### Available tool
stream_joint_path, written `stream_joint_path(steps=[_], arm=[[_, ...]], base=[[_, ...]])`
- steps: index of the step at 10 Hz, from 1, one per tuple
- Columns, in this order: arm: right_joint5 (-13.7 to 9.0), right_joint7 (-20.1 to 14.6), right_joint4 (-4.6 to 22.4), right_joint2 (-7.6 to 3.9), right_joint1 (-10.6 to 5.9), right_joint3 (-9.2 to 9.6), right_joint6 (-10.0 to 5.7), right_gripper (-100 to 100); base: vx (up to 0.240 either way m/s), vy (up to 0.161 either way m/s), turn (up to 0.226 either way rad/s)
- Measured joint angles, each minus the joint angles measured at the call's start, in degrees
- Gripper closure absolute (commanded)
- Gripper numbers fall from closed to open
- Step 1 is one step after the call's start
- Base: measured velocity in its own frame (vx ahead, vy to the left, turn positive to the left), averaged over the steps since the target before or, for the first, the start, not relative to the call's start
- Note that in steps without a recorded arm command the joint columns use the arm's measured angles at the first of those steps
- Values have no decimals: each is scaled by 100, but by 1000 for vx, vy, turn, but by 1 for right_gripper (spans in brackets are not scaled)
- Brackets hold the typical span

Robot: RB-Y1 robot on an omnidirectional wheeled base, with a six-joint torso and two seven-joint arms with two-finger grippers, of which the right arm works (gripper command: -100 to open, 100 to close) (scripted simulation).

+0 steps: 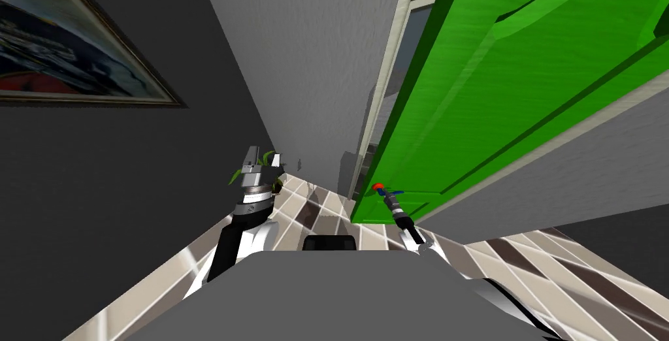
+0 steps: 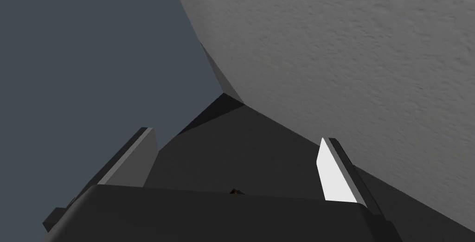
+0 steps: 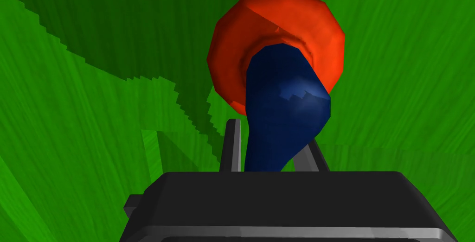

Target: Pull the door open

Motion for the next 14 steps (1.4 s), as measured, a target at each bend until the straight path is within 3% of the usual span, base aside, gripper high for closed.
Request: stream_joint_path(steps=[2,6,10,14], arm=[[46,-104,16,-50,39,90,-91,100],[100,-313,79,-253,250,230,-523,100],[154,-513,15,-455,516,362,-855,100],[162,-590,28,-523,603,401,-995,100]], base=[[-138,-58,108],[-203,-87,136],[-164,-73,99],[-153,-76,140]])
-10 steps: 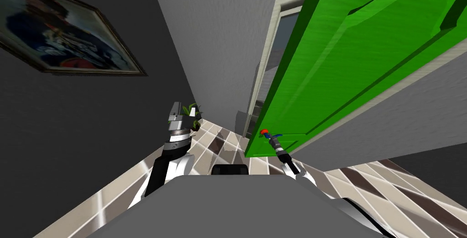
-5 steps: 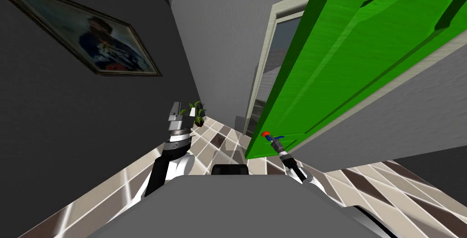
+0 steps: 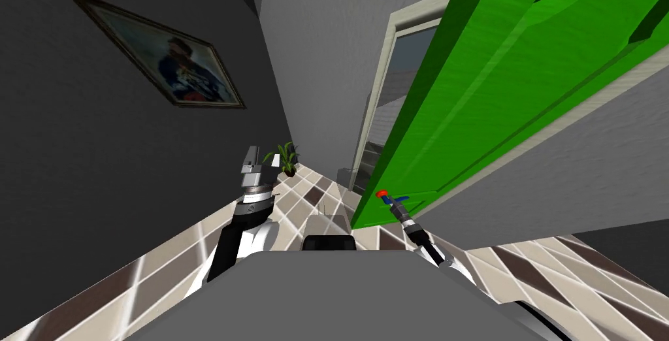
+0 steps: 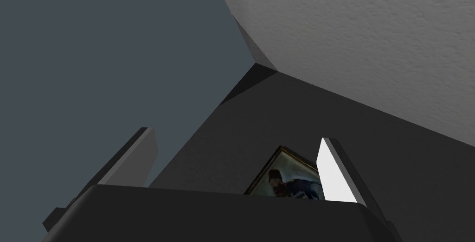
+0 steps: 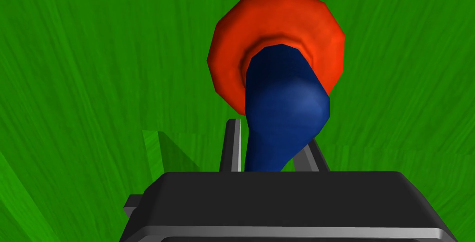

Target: Pull the door open

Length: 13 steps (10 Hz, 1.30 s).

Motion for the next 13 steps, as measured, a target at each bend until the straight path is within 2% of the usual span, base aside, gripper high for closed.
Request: stream_joint_path(steps=[5,7,9,10,11,13], arm=[[12,-65,103,-77,68,55,-243,100],[24,-94,297,-98,12,85,-408,100],[28,-116,323,-125,51,104,-512,100],[31,-121,329,-119,59,112,-514,100],[23,-132,414,-138,74,111,-595,100],[12,-156,415,-170,135,118,-697,100]], base=[[-208,-99,176],[-211,-107,153],[-135,-52,73],[-142,-68,203],[-190,-115,207],[-170,-78,169]])
